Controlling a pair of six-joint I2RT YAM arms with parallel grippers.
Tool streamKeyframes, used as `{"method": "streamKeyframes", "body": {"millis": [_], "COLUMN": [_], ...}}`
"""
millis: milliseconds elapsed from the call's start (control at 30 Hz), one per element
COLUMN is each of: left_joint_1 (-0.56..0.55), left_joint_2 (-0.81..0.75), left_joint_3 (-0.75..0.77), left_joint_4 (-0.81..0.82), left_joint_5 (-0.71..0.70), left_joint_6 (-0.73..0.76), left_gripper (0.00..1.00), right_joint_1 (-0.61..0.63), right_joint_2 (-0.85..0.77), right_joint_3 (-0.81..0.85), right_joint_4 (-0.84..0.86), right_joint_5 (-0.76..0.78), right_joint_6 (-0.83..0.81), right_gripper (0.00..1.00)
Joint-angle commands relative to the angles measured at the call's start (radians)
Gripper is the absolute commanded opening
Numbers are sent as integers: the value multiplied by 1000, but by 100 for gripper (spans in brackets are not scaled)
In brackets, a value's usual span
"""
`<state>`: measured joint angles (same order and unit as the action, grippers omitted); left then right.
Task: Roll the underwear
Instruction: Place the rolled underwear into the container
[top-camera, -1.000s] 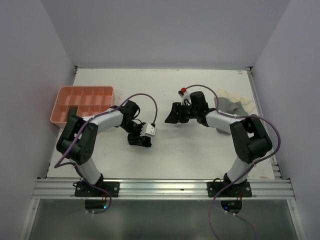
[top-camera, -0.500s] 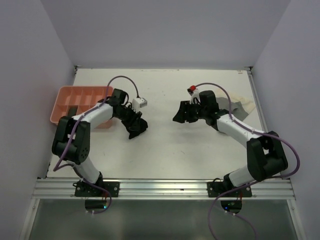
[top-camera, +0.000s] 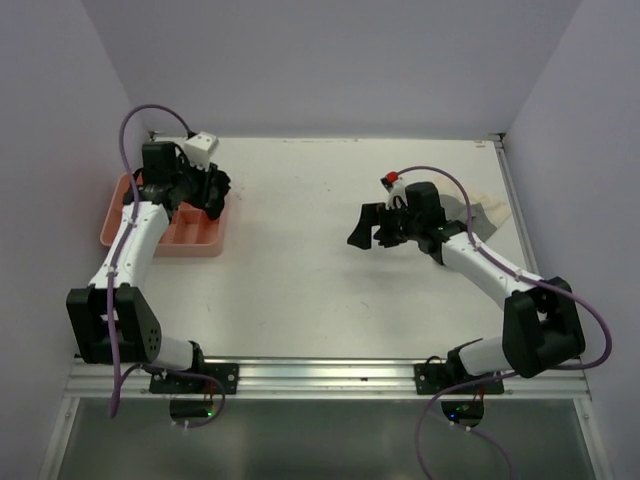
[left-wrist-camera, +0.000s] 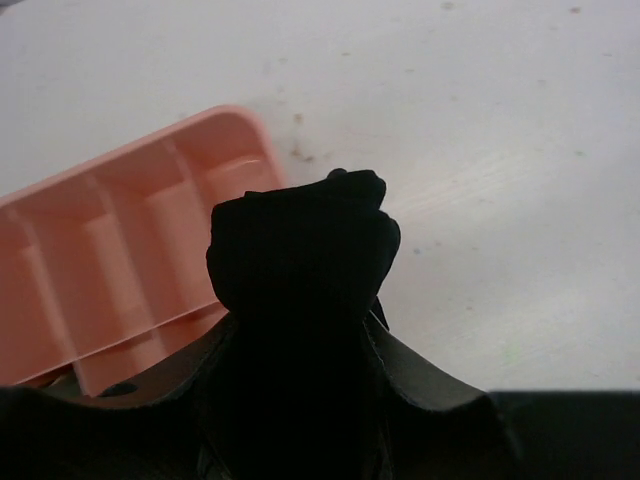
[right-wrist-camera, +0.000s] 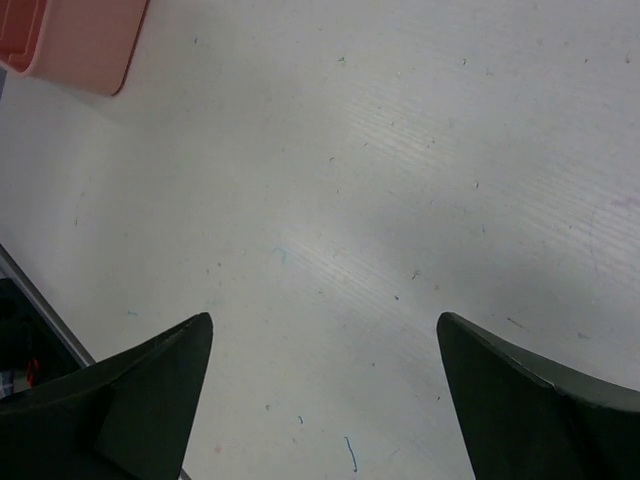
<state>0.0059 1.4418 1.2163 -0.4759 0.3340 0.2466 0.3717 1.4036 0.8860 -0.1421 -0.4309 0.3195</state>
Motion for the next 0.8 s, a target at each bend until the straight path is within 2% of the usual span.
{"method": "streamKeyframes", "body": {"millis": [0,133,167,267,567,767], "left_joint_1": [91,144,150,149,151,149], "left_joint_2": [-56,-119,-135,-179,-84,-47], "left_joint_3": [22,-69,-131,-234,-406,-508], "left_joint_4": [59,186,268,423,738,879], "left_joint_5": [-170,-386,-465,-573,-694,-711], "left_joint_6": [58,193,221,310,401,422], "left_gripper": [0,0,0,0,0,0], "right_joint_1": [-5,-7,-5,-5,-5,-4], "right_joint_2": [-29,-6,-2,15,54,69], "right_joint_3": [40,74,80,94,128,134], "right_joint_4": [-48,-79,-82,-80,-116,-140], "right_joint_5": [21,27,24,9,12,14], "right_joint_6": [-17,-17,-13,4,10,3], "right_gripper": [99,99,99,99,99,99]}}
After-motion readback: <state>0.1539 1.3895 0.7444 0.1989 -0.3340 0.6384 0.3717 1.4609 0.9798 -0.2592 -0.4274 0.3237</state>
